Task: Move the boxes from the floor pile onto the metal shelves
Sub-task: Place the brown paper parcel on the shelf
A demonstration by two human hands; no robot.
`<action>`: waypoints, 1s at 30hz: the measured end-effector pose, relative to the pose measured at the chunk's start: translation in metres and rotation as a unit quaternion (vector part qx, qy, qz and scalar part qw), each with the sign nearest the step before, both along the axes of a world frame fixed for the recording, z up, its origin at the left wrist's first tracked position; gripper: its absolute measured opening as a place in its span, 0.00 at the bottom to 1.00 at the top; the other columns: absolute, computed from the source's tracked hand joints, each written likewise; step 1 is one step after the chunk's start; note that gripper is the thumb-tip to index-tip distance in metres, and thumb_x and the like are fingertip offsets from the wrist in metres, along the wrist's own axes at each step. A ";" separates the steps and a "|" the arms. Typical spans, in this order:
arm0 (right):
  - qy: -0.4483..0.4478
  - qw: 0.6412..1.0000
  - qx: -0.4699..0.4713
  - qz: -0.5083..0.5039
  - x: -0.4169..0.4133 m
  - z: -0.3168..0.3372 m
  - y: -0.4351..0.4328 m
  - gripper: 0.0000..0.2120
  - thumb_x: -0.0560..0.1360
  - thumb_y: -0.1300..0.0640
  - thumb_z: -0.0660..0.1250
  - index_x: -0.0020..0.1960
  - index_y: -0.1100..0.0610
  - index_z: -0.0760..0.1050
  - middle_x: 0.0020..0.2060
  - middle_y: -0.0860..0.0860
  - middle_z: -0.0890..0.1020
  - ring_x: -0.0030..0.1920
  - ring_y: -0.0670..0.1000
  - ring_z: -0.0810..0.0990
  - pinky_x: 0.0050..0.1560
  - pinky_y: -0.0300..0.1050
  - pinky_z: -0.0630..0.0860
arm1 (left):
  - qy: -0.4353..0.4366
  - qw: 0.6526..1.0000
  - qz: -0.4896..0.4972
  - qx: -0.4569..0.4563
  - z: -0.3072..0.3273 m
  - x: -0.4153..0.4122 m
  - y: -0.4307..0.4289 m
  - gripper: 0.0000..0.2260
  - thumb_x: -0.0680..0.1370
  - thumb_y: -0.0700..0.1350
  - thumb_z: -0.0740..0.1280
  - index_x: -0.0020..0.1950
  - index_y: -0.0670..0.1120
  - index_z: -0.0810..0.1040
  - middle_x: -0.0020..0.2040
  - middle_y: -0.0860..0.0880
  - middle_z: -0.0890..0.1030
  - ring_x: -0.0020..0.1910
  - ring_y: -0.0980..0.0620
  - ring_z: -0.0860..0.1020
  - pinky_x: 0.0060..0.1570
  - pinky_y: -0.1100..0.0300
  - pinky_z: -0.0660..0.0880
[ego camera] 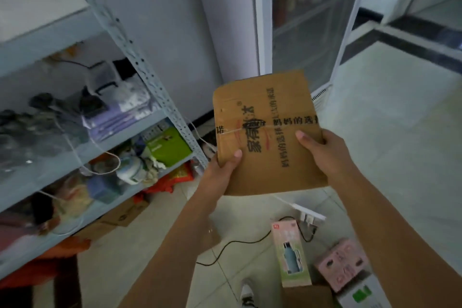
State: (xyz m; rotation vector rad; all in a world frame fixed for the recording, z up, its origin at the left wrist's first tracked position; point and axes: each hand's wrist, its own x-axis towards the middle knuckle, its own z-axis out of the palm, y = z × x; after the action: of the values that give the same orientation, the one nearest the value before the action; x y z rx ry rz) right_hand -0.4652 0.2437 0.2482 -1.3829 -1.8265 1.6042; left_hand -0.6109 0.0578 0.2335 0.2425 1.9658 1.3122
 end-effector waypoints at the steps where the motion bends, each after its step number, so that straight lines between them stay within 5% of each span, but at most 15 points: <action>1: 0.010 1.000 0.003 0.008 0.000 0.023 -0.005 0.25 0.74 0.40 0.69 0.65 0.53 0.76 0.55 0.49 0.81 0.54 0.53 0.79 0.56 0.50 0.74 | -0.003 1.000 0.015 0.004 0.022 0.003 -0.008 0.32 0.73 0.65 0.68 0.73 0.53 0.67 0.64 0.51 0.77 0.58 0.50 0.78 0.61 0.51 0.75; 10: 0.094 0.978 0.101 0.157 -0.023 0.191 -0.061 0.21 0.73 0.41 0.71 0.60 0.51 0.78 0.52 0.47 0.81 0.46 0.46 0.79 0.47 0.45 0.74 | 0.015 0.989 0.106 0.103 0.171 0.027 -0.107 0.39 0.71 0.68 0.68 0.77 0.57 0.58 0.71 0.51 0.71 0.63 0.47 0.75 0.57 0.48 0.76; 13: 0.103 0.949 0.184 0.234 -0.040 0.233 -0.092 0.18 0.71 0.38 0.72 0.57 0.46 0.78 0.51 0.45 0.83 0.52 0.50 0.81 0.54 0.51 0.77 | -0.042 0.981 0.133 0.136 0.194 0.034 -0.149 0.45 0.63 0.70 0.73 0.76 0.60 0.60 0.70 0.50 0.72 0.64 0.42 0.75 0.54 0.43 0.78; 15: 0.087 0.915 0.283 0.274 -0.055 0.253 -0.117 0.24 0.73 0.36 0.68 0.64 0.47 0.76 0.56 0.47 0.82 0.58 0.53 0.80 0.55 0.50 0.75 | -0.089 0.964 0.172 0.182 0.201 0.041 -0.174 0.45 0.62 0.69 0.76 0.74 0.56 0.64 0.67 0.47 0.75 0.61 0.41 0.78 0.47 0.45 0.82; 20: 0.123 0.836 0.481 0.235 -0.093 0.277 -0.197 0.31 0.76 0.42 0.67 0.74 0.52 0.66 0.71 0.56 0.71 0.73 0.59 0.65 0.71 0.58 0.62 | -0.124 0.908 0.276 0.291 0.214 0.050 -0.223 0.41 0.64 0.64 0.77 0.71 0.49 0.69 0.63 0.43 0.79 0.60 0.40 0.79 0.44 0.44 0.82; 23: 0.179 0.865 0.409 0.229 -0.105 0.272 -0.253 0.40 0.74 0.40 0.69 0.78 0.53 0.55 0.77 0.57 0.59 0.77 0.58 0.56 0.74 0.59 0.58 | -0.138 0.860 0.333 0.361 0.236 0.039 -0.248 0.37 0.68 0.61 0.75 0.72 0.47 0.67 0.64 0.43 0.77 0.61 0.39 0.77 0.47 0.40 0.80; 26: 0.274 0.897 0.184 0.293 -0.111 0.272 -0.310 0.41 0.75 0.45 0.71 0.79 0.52 0.51 0.75 0.55 0.62 0.74 0.55 0.64 0.65 0.43 0.63 | -0.121 0.835 0.363 0.396 0.252 0.020 -0.277 0.38 0.69 0.63 0.73 0.72 0.48 0.66 0.66 0.43 0.76 0.61 0.39 0.77 0.50 0.39 0.79; 30: 0.294 0.885 0.047 0.357 -0.134 0.262 -0.371 0.40 0.73 0.41 0.70 0.78 0.44 0.52 0.73 0.49 0.68 0.69 0.53 0.72 0.64 0.53 0.74 | -0.085 0.819 0.389 0.414 0.260 -0.008 -0.318 0.36 0.71 0.62 0.73 0.73 0.48 0.66 0.66 0.42 0.76 0.61 0.37 0.77 0.50 0.36 0.79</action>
State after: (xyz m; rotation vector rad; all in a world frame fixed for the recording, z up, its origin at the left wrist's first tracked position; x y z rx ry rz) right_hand -0.5993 -0.1271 0.5105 -0.0769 -2.0530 1.9261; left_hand -0.6184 -0.2607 0.4940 -0.3198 1.2225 2.5827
